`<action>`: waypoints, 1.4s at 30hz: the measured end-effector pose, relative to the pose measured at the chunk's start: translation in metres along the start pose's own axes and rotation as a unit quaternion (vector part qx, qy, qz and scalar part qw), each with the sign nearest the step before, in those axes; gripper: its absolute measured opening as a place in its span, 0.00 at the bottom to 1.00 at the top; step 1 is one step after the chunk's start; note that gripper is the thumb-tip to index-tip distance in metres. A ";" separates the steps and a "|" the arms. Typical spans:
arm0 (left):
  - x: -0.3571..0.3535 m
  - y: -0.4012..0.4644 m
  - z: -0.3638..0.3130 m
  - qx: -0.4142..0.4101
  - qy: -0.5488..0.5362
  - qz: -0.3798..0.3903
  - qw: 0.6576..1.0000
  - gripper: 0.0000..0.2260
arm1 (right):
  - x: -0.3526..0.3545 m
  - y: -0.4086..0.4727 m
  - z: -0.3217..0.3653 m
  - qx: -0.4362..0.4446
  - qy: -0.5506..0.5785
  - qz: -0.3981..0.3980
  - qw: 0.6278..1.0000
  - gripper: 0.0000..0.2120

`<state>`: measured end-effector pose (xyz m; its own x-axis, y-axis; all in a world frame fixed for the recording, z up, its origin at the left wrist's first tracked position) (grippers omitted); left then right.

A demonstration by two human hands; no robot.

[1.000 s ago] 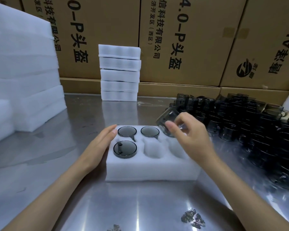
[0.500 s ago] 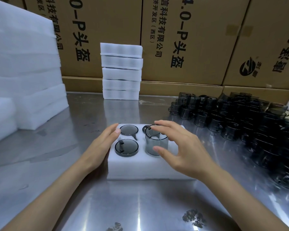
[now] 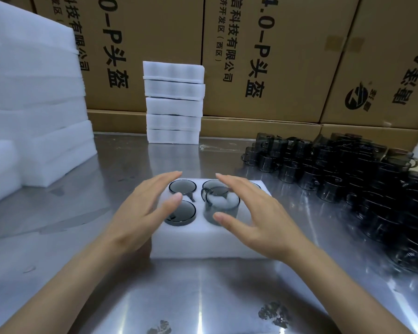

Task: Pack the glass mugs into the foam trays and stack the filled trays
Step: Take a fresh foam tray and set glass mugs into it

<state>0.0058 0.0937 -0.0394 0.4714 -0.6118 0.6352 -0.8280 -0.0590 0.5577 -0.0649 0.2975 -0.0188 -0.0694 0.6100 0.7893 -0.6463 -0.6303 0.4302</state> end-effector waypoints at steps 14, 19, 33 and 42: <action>-0.012 -0.012 -0.056 -0.203 0.173 0.042 0.963 0.19 | -0.012 -0.009 0.001 0.012 -0.157 0.093 0.983 0.29; -0.016 -0.009 -0.054 -0.190 0.156 0.028 0.969 0.17 | -0.014 -0.012 0.000 0.015 -0.164 0.102 0.981 0.24; -0.003 -0.005 -0.020 -0.067 -0.024 -0.090 0.993 0.19 | 0.033 0.004 -0.122 -0.349 -0.025 -0.127 0.928 0.24; -0.011 -0.005 -0.023 -0.079 0.004 -0.061 0.995 0.17 | 0.045 0.014 -0.178 -0.420 -0.109 -0.246 0.867 0.26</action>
<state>0.0123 0.1190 -0.0369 0.5682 -0.6009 0.5621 -0.7071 -0.0072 0.7071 -0.2121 0.4016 -0.0555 0.4577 0.5421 0.7047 -0.8885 0.3074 0.3406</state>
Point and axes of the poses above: each hand's wrist, its own y-axis towards the middle knuckle, its own x-axis out of the back of the hand, z = x × y, the point moved 4 cm from there along y, towards the middle knuckle, and after that the axes turned 7 degrees about -x, right-handed, at the moved point
